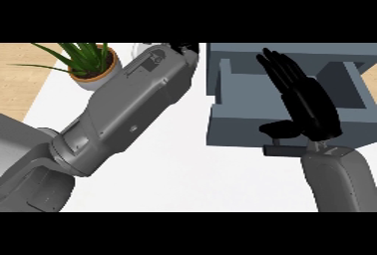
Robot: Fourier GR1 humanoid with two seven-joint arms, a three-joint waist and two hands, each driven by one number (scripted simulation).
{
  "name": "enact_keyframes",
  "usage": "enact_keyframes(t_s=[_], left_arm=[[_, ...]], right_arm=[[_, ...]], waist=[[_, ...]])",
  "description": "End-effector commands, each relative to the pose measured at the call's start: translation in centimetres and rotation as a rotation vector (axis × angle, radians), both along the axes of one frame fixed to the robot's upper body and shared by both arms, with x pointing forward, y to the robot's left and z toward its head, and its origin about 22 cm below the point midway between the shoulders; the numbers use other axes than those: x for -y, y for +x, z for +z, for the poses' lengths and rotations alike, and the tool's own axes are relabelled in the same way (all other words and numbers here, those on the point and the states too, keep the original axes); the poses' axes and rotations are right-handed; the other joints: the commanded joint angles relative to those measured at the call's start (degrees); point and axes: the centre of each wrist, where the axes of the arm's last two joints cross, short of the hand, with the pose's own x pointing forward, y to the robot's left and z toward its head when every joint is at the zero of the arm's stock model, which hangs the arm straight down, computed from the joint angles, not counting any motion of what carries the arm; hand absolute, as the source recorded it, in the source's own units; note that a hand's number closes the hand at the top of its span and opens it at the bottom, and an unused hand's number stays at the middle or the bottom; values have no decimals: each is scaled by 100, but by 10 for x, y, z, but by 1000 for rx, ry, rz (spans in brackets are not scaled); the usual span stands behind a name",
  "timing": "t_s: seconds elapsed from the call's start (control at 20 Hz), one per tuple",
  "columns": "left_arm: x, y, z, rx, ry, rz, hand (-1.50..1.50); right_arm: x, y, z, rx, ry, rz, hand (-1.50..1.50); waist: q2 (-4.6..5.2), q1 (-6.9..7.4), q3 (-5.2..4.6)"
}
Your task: Pick up the can, place it into the drawer and close the drawer
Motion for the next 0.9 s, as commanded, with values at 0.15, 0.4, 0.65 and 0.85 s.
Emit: enact_keyframes(t_s=[0.15, 0.4, 0.65, 0.85], left_arm=[[-39, 11, 27, -1, 8, 41, -150], [-44, -6, 18, 1, 4, 26, -150], [-86, 1, 9, -2, 14, 41, -150], [-76, -1, 30, 18, 16, 26, -150]], right_arm=[[-16, 42, -43, 5, -119, -54, -150], [-10, 60, -82, -40, -156, -118, -150], [-13, 74, -98, 3, -213, -163, -150], [-12, 94, -92, 46, -194, -193, -150]], waist=[[17, -54, 5], [-4, 79, 6], [30, 45, 5], [83, 81, 12]])
